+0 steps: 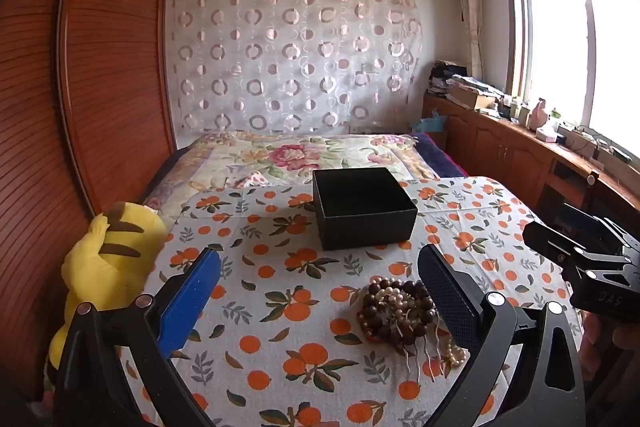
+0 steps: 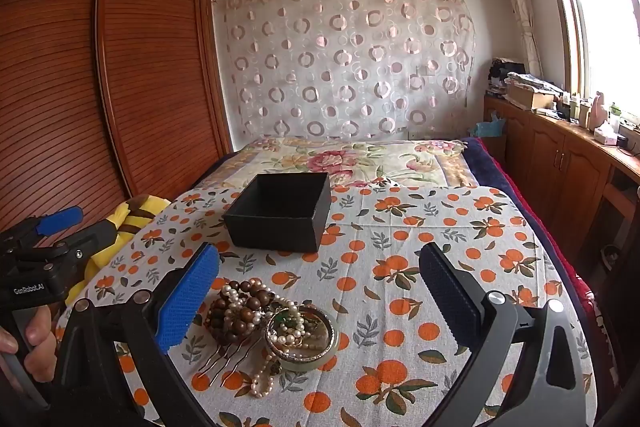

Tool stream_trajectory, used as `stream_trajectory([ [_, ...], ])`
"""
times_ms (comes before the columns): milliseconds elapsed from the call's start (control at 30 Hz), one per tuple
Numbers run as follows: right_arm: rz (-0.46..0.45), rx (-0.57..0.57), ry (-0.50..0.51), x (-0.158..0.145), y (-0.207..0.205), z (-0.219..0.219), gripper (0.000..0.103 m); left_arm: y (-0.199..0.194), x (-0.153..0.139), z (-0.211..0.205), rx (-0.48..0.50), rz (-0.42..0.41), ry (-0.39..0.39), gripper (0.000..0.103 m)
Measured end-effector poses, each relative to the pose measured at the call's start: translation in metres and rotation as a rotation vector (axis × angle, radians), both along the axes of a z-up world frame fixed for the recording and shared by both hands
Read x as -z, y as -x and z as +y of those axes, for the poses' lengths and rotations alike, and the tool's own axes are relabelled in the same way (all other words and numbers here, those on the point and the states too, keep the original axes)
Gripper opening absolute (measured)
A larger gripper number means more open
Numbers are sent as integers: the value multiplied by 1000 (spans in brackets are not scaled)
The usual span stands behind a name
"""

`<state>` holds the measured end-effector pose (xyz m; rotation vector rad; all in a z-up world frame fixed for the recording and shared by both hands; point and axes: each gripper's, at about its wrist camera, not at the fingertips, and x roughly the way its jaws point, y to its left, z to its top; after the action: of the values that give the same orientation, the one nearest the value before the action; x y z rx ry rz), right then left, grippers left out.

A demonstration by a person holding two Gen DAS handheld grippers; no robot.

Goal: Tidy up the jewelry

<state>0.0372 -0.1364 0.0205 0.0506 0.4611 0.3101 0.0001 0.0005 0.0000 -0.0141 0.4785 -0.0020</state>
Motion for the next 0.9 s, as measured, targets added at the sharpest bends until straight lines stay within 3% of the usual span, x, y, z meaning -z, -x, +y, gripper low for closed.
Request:
stream_trajectory([
  [900,3,0,0,0,0,0,101,0,0,0,0,-3,-7,96],
])
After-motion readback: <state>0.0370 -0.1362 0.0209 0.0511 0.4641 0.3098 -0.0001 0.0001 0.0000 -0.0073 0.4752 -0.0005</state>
